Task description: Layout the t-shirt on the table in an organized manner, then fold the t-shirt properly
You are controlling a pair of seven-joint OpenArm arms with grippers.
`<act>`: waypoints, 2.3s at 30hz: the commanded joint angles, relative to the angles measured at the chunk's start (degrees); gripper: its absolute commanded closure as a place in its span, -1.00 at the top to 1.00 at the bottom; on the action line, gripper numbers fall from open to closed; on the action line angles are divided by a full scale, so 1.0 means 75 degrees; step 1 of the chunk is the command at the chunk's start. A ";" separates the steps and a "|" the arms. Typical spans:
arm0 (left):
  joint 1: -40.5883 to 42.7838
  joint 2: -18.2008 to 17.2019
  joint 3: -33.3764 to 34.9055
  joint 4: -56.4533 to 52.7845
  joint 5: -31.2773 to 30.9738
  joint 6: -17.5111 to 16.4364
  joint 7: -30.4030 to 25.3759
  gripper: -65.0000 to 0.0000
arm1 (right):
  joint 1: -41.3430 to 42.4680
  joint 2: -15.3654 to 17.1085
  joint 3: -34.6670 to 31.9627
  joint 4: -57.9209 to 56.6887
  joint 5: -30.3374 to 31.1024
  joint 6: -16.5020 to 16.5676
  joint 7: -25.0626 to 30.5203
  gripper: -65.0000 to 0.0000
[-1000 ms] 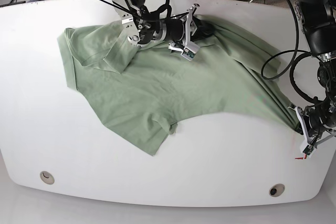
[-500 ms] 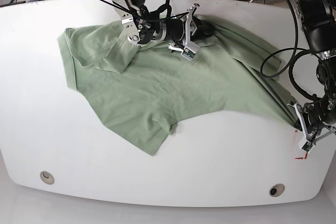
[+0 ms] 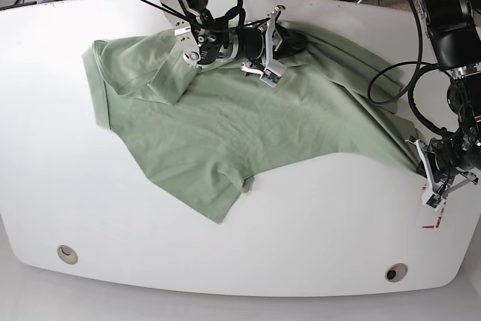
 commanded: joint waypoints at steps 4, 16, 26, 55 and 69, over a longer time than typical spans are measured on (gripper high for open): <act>-0.0210 -0.0152 -0.0045 0.0121 -0.0022 0.0045 0.0063 -1.00 | -0.0013 0.0103 0.0000 -0.0073 -0.0772 -0.0249 -0.0688 -0.80; -0.0221 -0.0176 -0.0080 0.0144 -0.0502 0.0045 0.0051 -1.00 | -0.0013 0.0103 0.0000 -0.0073 -0.0772 -0.0249 -0.0688 -0.80; -0.0210 -0.0164 -0.0080 0.0144 -0.0666 0.0045 0.0051 -1.00 | -0.0002 0.0103 0.0035 -0.0073 -0.0772 -0.0249 -0.0676 -0.80; 0.0763 0.0340 -0.0467 0.0683 -0.0666 0.0045 0.0075 -1.00 | 0.1733 -0.0519 0.0633 -0.0061 -0.0702 -0.0249 -0.0301 -0.80; 0.1021 0.0598 -0.0420 0.0800 -0.0655 0.0045 0.0075 -1.00 | 0.1569 -0.0495 0.0656 -0.0061 -0.0713 -0.0249 -0.0465 -0.78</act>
